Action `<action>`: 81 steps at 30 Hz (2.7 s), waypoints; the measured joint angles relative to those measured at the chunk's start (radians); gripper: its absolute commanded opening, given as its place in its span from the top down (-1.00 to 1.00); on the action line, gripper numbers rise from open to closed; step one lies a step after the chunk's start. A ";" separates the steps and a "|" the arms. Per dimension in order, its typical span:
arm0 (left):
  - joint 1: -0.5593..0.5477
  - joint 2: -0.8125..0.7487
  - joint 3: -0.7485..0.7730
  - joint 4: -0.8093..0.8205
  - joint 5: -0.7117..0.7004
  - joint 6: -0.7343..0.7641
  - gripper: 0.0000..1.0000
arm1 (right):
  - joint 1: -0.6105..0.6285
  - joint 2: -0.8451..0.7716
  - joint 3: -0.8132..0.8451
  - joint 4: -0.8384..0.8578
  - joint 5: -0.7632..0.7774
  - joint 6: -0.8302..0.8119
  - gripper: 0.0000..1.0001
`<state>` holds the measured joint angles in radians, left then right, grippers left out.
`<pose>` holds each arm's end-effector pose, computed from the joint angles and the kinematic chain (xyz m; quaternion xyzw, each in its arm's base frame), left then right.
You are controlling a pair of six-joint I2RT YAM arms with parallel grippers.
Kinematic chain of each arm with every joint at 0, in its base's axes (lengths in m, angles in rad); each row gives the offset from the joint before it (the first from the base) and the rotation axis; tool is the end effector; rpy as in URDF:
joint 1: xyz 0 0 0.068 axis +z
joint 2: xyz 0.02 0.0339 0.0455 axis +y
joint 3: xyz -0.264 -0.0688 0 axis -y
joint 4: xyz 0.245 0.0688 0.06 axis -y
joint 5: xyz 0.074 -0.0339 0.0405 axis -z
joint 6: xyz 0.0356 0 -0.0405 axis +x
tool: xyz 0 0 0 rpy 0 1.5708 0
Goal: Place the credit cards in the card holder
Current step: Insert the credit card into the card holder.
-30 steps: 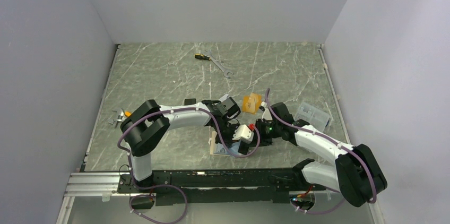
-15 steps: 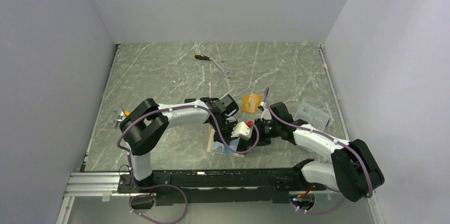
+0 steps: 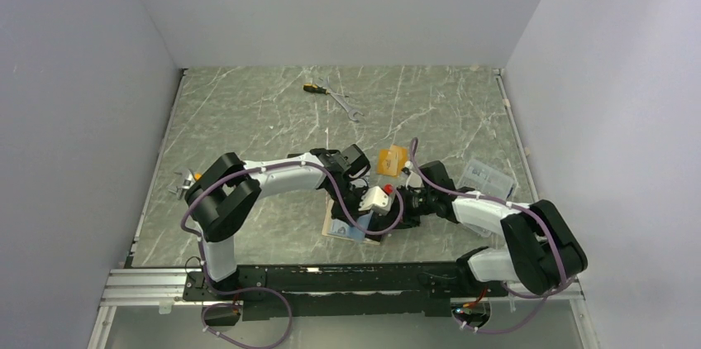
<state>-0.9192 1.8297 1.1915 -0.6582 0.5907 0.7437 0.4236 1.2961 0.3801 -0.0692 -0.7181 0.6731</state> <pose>0.1954 -0.2889 0.1712 0.7271 0.6092 -0.2987 0.1051 0.1735 0.1039 0.1258 0.0109 0.9020 0.4280 0.0552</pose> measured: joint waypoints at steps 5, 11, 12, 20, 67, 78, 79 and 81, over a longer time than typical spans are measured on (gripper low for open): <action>0.005 -0.001 0.000 -0.006 0.000 0.000 0.94 | -0.004 0.037 -0.002 0.026 -0.028 0.000 1.00; 0.022 -0.012 0.000 -0.020 -0.002 0.002 0.97 | -0.004 0.046 -0.001 0.027 -0.048 -0.015 1.00; 0.027 -0.015 0.000 -0.022 -0.002 0.003 0.97 | -0.004 0.046 0.002 0.019 -0.050 -0.021 1.00; 0.065 -0.040 0.000 -0.031 -0.005 0.005 0.98 | -0.015 -0.056 0.073 -0.127 -0.037 -0.076 1.00; 0.159 -0.129 -0.028 -0.155 0.056 0.241 1.00 | 0.082 0.279 0.172 0.035 -0.147 -0.045 1.00; 0.132 -0.097 -0.072 -0.099 -0.017 0.246 1.00 | 0.050 0.286 0.118 0.099 -0.210 -0.045 1.00; 0.132 -0.097 -0.076 -0.097 -0.025 0.246 1.00 | 0.050 0.291 0.119 0.103 -0.214 -0.045 1.00; 0.132 -0.097 -0.089 -0.090 -0.051 0.246 1.00 | 0.050 0.299 0.124 0.108 -0.229 -0.046 1.00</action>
<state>-0.7872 1.7332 1.1030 -0.7486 0.5400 0.9897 0.4736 1.5951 0.5041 0.0391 -0.9466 0.6270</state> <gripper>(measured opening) 0.010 0.007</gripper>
